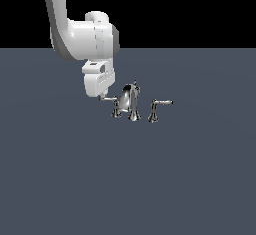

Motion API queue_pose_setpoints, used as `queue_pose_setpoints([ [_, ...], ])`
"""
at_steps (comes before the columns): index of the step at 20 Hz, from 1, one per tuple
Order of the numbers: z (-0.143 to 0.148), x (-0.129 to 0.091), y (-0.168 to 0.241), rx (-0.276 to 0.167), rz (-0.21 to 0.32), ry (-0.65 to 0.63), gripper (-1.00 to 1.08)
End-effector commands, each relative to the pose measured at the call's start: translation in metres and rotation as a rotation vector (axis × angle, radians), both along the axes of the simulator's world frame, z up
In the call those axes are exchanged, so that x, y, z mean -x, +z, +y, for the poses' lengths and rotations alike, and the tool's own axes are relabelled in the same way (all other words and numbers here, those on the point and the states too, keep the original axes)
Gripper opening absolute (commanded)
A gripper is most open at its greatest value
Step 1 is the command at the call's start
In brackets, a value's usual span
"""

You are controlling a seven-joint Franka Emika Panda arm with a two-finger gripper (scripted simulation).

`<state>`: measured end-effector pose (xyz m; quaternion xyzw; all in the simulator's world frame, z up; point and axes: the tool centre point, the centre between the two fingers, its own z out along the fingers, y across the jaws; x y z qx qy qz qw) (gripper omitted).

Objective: Turn on the faucet by rotating a designated handle.

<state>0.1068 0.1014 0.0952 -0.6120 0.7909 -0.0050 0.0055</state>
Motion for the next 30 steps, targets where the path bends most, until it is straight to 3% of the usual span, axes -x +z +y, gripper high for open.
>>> queue_pose_setpoints([
  [1, 0.0, 0.01, 0.0, 0.001, 0.009, 0.002, -1.0],
  [14, 0.003, 0.048, 0.0, -0.001, 0.014, 0.009, -1.0],
  [16, 0.004, 0.044, 0.0, -0.002, 0.01, 0.01, -1.0],
  [30, -0.037, 0.077, 0.0, -0.001, 0.014, 0.01, -1.0],
])
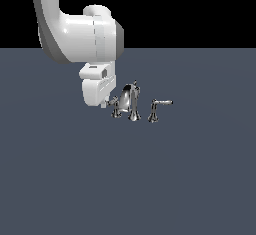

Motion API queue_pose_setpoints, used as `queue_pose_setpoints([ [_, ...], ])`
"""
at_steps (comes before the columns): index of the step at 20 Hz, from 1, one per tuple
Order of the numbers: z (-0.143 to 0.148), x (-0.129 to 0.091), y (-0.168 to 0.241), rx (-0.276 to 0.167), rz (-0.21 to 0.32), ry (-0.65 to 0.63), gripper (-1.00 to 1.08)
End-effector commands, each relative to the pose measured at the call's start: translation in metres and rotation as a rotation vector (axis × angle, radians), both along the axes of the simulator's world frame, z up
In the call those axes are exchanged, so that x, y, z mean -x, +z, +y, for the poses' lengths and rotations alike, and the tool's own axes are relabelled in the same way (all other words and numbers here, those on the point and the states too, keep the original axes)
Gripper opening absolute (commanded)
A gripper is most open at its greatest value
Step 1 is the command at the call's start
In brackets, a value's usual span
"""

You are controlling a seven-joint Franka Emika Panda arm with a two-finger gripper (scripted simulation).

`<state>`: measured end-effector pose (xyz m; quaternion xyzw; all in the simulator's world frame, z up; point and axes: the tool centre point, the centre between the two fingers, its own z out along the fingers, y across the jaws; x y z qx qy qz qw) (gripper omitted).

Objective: Turn on the faucet by rotating a designated handle.

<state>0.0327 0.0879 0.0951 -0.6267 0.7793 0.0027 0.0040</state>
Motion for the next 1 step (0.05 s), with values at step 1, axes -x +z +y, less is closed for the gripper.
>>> queue_pose_setpoints([
  [1, -0.0234, 0.0027, 0.0001, 0.009, 0.003, -0.028, -1.0],
])
